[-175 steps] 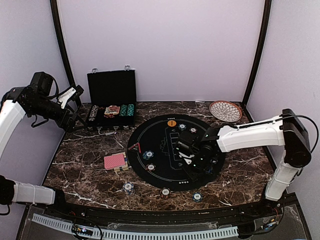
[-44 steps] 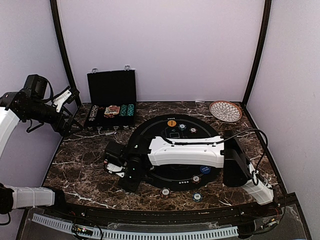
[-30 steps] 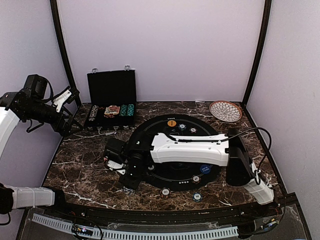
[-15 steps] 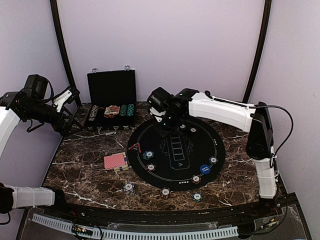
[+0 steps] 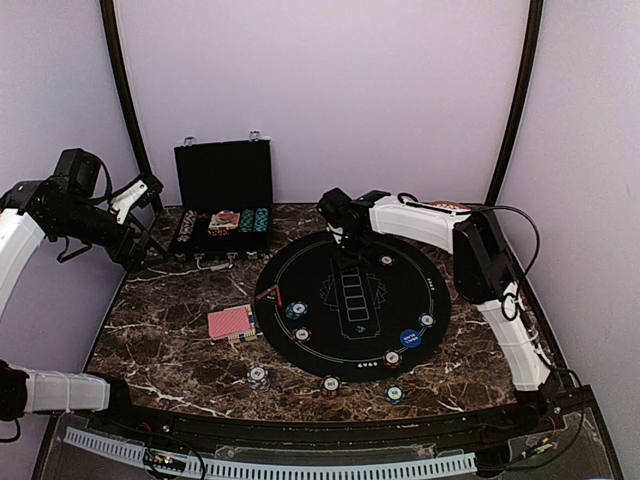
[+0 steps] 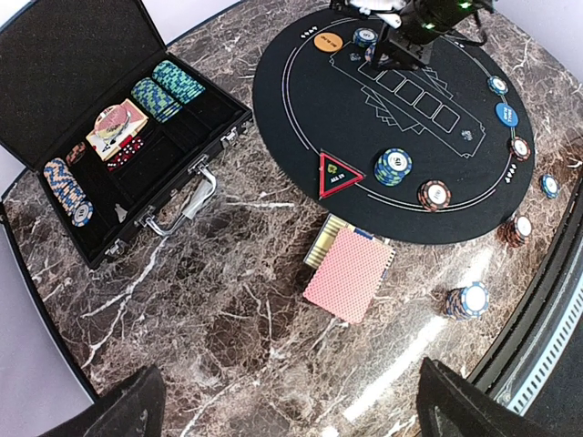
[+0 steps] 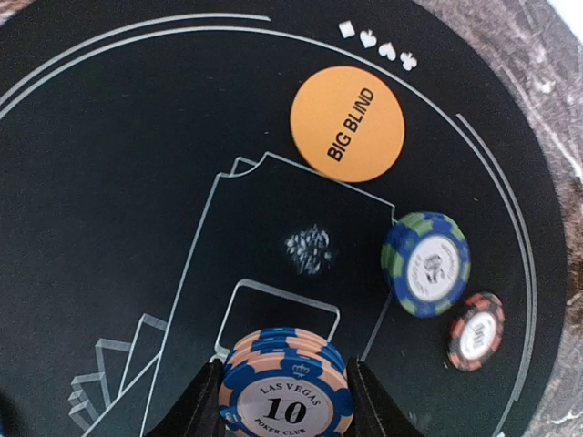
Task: Distribute texas hold em gaming equipment
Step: Place the poker chips pile in the big blind area.
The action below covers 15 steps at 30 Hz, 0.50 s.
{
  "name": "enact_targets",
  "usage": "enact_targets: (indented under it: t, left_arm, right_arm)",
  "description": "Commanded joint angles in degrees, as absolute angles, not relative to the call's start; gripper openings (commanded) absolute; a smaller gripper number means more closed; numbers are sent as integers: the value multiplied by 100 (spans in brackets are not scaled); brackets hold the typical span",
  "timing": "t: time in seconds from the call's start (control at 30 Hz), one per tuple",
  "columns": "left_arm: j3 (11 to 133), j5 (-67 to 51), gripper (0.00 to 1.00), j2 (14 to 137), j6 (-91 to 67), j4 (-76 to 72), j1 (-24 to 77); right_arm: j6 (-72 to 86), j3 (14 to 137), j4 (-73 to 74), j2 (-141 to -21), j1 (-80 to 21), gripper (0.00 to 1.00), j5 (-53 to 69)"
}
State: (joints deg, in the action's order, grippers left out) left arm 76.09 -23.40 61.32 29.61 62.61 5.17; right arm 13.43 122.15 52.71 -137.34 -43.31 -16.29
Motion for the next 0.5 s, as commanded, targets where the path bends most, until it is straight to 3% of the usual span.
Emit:
enact_targets:
  t: [0.0,0.23,0.47]
  left_arm:
    - [7779,-2466,99,6219,2974,6219,545]
    - [7814,-2474,99,6314,2962,6231,549]
    - [7769,-2446,99,6313,2991,6222,549]
  right_arm:
    - [1506,12679,4928,-14117,-4193,17,-1687]
    - [1603,12849,4649,-14475,-4015,18,-1524]
    - [1617,13071,4627,-14791,-4008,30,-1305]
